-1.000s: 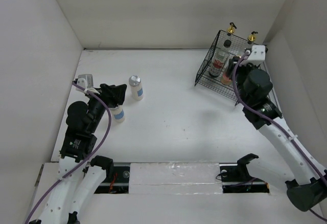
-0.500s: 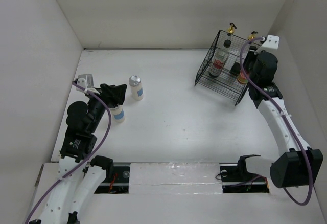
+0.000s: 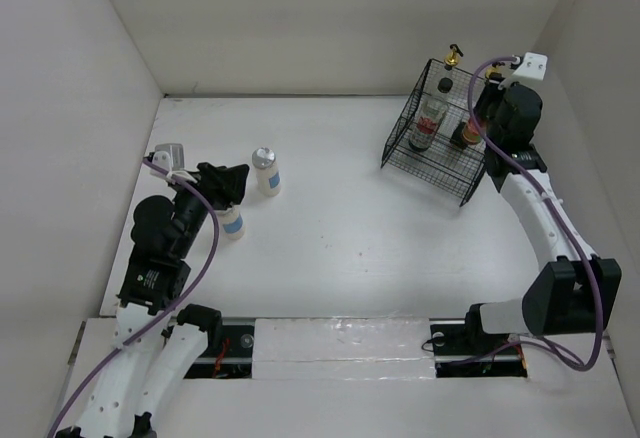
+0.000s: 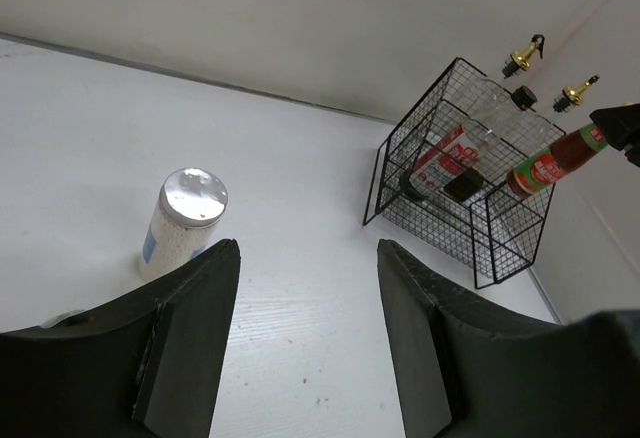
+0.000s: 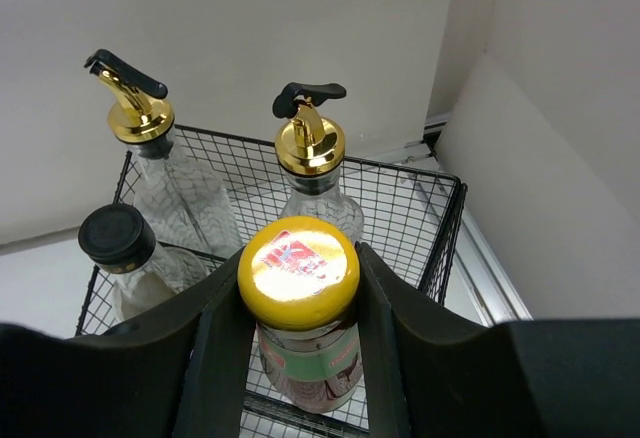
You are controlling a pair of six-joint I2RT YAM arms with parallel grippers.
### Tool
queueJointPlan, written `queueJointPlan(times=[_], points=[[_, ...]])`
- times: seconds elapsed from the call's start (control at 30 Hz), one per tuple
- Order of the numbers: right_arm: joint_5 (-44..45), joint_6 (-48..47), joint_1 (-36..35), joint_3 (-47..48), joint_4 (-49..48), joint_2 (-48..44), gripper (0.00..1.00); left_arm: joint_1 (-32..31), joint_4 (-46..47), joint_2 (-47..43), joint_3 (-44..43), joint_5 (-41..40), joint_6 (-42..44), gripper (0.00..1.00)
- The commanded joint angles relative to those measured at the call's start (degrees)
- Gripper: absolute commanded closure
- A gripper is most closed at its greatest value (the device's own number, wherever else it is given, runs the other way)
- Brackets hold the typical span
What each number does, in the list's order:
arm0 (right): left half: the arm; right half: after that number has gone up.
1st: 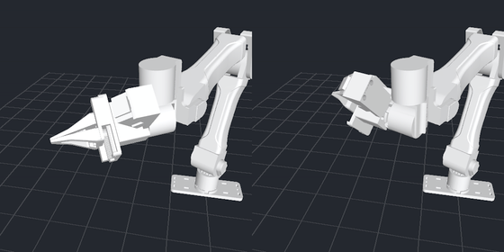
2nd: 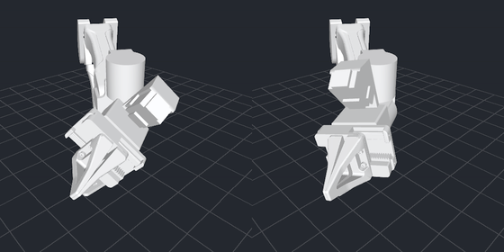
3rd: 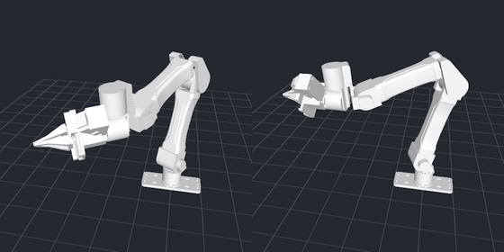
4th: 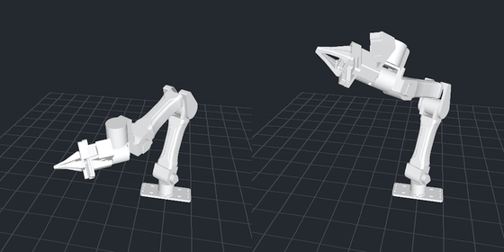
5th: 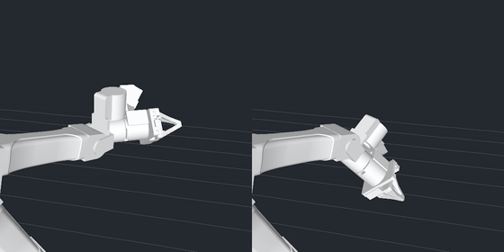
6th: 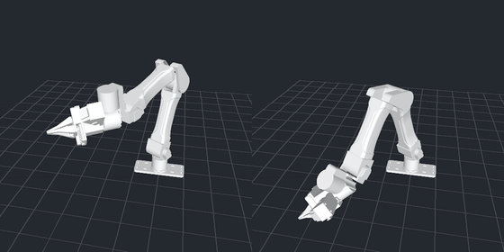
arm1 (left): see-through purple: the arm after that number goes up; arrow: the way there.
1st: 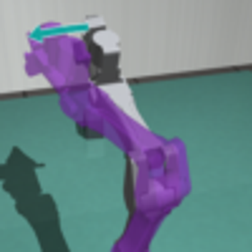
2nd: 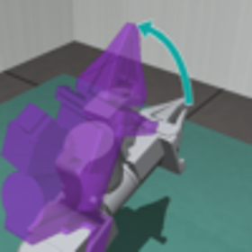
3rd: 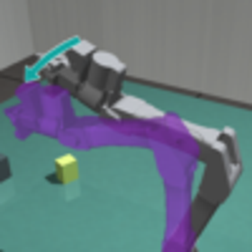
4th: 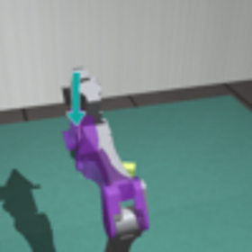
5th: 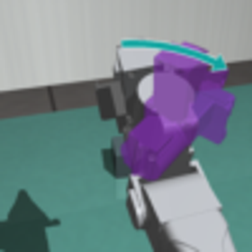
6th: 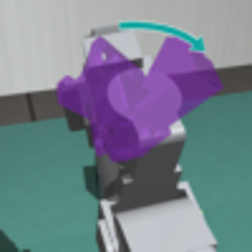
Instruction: Organize the condiment bottles
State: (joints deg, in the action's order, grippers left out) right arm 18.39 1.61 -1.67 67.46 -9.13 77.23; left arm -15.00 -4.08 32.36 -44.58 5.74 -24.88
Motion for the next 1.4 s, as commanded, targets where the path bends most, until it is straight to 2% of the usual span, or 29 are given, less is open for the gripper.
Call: queueJointPlan(times=[0.0, 0.63, 0.9, 1.03, 1.2, 1.37], points=[[0.3, 0.2, 0.4, 3.8, -12.9, -0.9, 0.73, 0.2, 2.8, 0.4, 0.1, 0.2, 0.8, 0.47], [-1.9, 3.5, 0.4, -7.3, -17.8, 3.3, 0.73, 0.2, 2.8, 1.0, 0.1, 0.2, 0.8, 0.47], [-1.9, 4.6, 0.4, -9.1, -17.8, 5.6, 0.67, 0.2, 2.8, 0.4, 0.1, 0.8, 0.8, 0.47], [-1.9, 5.9, 0.4, -9.1, -17.8, 7.2, 0.60, 0.2, 2.8, 0.4, 0.1, 0.8, 0.8, 0.47], [-1.3, 5.9, 0.4, -9.1, -17.2, 8.5, 0.57, 0.2, 2.8, 0.4, 0.1, 0.8, 0.8, 0.47], [-1.3, 6.4, 0.4, -9.1, -17.2, 9.0, 0.51, 0.2, 2.8, 0.4, 0.1, 0.8, 0.8, 0.47]])
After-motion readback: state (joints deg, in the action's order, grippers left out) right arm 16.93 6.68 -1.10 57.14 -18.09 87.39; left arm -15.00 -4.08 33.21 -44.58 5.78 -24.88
